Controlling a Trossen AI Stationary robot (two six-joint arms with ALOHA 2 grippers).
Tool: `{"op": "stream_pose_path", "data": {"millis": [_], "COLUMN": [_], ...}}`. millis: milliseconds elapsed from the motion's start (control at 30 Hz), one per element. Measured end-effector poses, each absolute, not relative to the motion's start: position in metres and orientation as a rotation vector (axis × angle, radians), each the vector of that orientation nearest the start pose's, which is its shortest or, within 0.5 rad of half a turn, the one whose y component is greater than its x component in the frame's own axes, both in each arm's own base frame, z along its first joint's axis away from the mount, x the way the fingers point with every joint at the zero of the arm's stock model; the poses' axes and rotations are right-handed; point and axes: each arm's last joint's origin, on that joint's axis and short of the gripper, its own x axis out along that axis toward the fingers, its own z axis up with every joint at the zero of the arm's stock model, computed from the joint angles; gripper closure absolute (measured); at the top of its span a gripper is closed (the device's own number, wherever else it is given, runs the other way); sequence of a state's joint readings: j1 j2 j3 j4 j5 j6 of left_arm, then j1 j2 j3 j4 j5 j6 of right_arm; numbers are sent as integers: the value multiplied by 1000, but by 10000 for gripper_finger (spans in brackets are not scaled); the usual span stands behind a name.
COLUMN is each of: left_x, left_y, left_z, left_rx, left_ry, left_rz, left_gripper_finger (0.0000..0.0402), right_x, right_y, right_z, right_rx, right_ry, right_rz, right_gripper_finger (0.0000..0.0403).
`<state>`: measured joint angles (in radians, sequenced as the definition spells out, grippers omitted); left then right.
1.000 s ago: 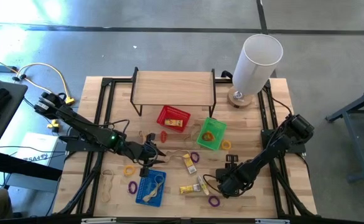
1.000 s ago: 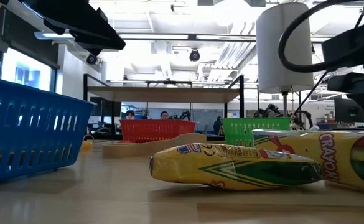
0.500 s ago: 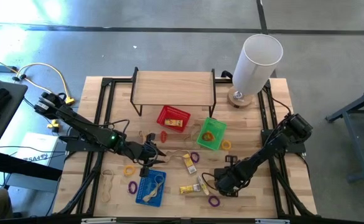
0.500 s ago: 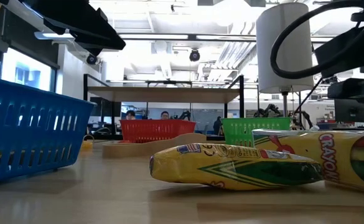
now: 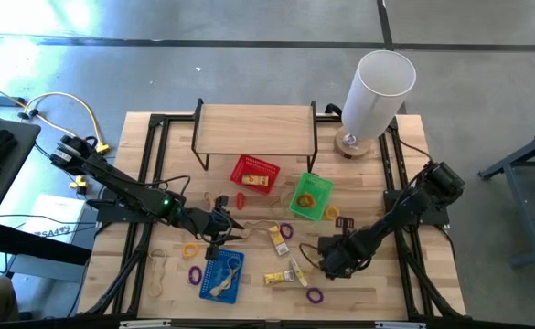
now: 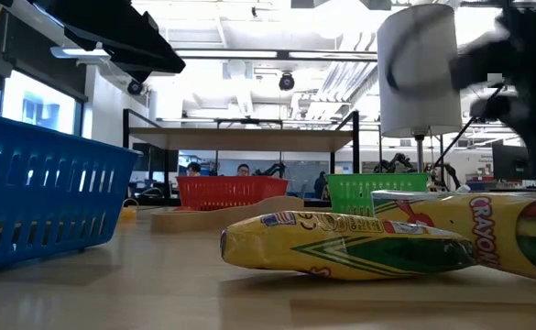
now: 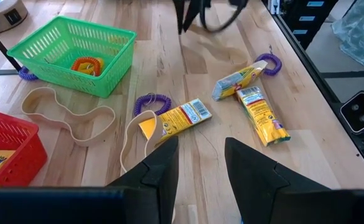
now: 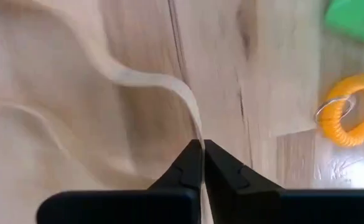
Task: Pick & Place Office Desk Supplies
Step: Put the brown rubber band into the blue bin
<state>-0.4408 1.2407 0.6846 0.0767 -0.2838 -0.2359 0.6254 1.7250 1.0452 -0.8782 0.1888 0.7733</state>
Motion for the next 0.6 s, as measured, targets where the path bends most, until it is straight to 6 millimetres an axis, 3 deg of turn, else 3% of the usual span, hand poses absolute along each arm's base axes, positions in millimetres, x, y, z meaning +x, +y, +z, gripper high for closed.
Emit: {"op": "stream_pose_path", "data": {"millis": [133,300,600], "left_x": [238,238,238], "left_y": [-103,-103,-103], "left_z": [231,231,231], "left_rx": [-67,-69,-69], "left_ry": [455,457,458], "left_rz": [-100,-99,-98], "left_gripper_finger": [277,277,277], "right_x": [229,231,246], "right_y": [161,167,181], "right_z": [180,206,239], "right_rx": [-21,-102,-276], "right_ry": [1392,1211,927], "right_rz": [-280,-288,-252], "right_gripper_finger": [400,400,400]}}
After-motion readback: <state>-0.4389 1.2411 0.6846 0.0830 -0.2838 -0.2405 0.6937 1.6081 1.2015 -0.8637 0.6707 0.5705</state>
